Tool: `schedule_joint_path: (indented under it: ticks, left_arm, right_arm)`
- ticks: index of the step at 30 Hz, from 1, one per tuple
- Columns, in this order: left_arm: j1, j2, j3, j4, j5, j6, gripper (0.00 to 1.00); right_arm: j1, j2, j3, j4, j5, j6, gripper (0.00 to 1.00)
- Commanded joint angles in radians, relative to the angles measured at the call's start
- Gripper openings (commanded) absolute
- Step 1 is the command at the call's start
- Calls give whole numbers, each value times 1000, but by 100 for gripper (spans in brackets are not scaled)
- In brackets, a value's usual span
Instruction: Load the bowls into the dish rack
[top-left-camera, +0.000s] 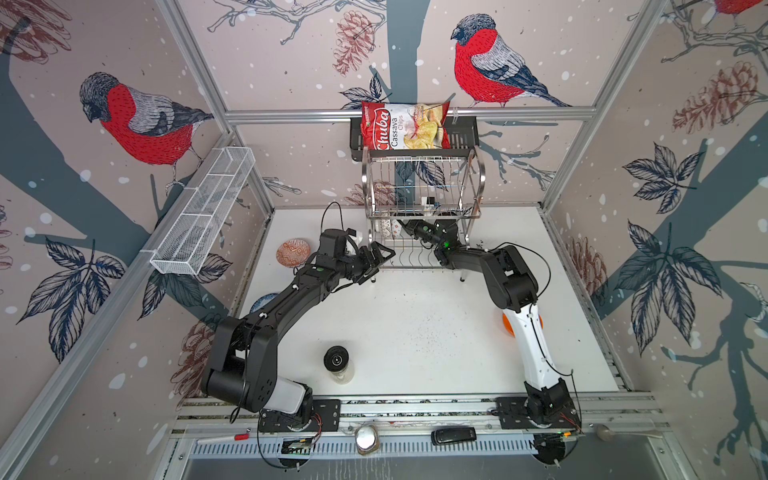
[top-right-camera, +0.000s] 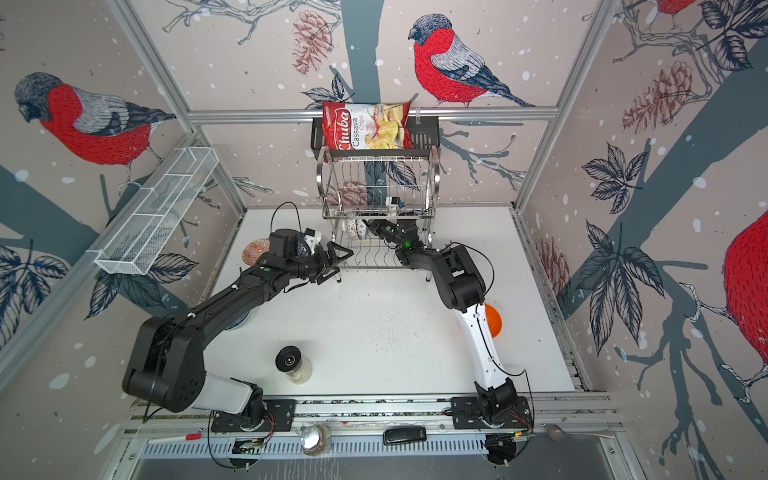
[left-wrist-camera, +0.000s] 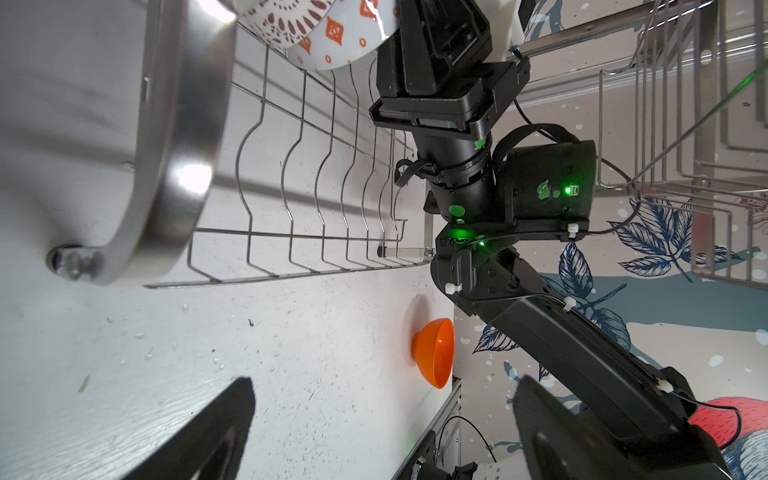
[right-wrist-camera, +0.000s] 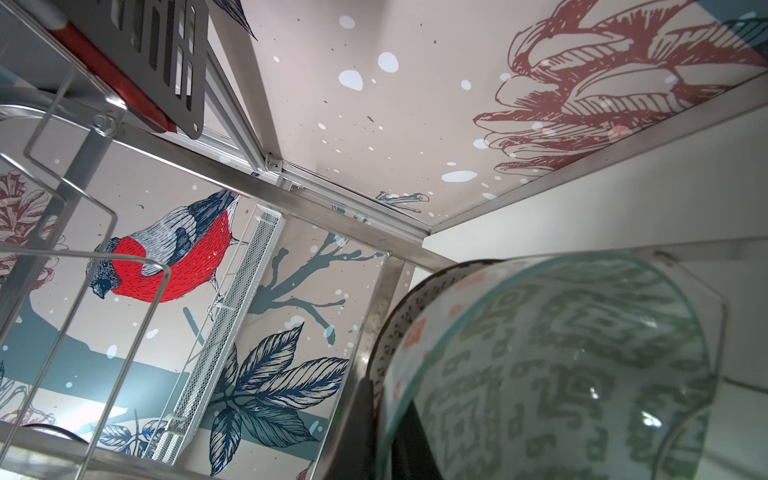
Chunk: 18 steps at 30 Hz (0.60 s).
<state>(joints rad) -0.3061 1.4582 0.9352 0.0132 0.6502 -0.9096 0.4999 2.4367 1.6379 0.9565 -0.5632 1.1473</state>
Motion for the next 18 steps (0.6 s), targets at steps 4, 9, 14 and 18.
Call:
schedule_joint_path:
  ticks: [4,9,14,18]
  left_arm:
    - [-8,-4,-3,28,-9,0,97]
    - [-17,-2,-3,33,-18,-6,97]
    - [-25,0,-4,40,-27,-12,97]
    - [-31,11,3,53,-30,-21,97]
  right_arm:
    - [-8,-27,9,-55,-53,-60,3]
    - [-11,-36,17,-100,-73,-98,4]
    - [-13,-38,37,-167,-96,-140,4]
    - [-18,-40,37,-182,-109,-154,5]
